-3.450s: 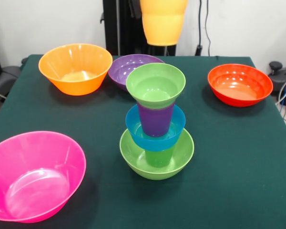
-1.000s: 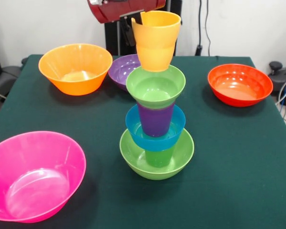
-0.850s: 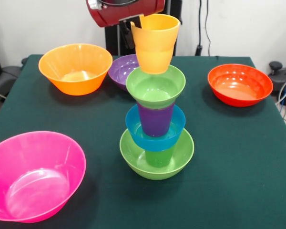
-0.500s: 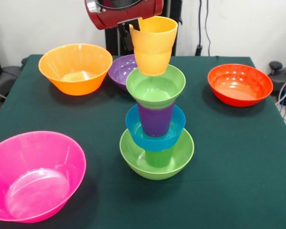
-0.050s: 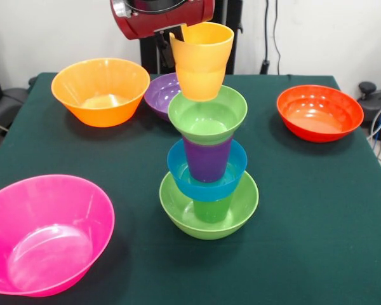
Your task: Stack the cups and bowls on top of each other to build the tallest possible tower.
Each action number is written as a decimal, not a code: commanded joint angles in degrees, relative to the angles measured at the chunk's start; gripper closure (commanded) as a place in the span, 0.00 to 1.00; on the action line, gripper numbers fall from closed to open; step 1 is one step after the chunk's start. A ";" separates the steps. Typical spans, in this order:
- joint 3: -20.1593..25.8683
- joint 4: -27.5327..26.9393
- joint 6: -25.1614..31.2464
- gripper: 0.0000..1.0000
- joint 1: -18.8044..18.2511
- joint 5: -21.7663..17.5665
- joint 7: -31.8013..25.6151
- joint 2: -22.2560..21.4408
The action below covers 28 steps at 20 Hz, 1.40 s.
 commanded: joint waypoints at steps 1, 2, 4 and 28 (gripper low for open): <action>-1.25 3.46 -3.56 1.00 1.04 -2.94 0.55 0.59; -1.25 3.26 -3.63 1.00 1.10 -3.00 0.66 0.82; -1.24 3.18 -3.65 1.00 1.19 -2.97 0.70 0.90; -1.63 4.47 -7.21 1.00 1.42 -3.13 1.07 1.46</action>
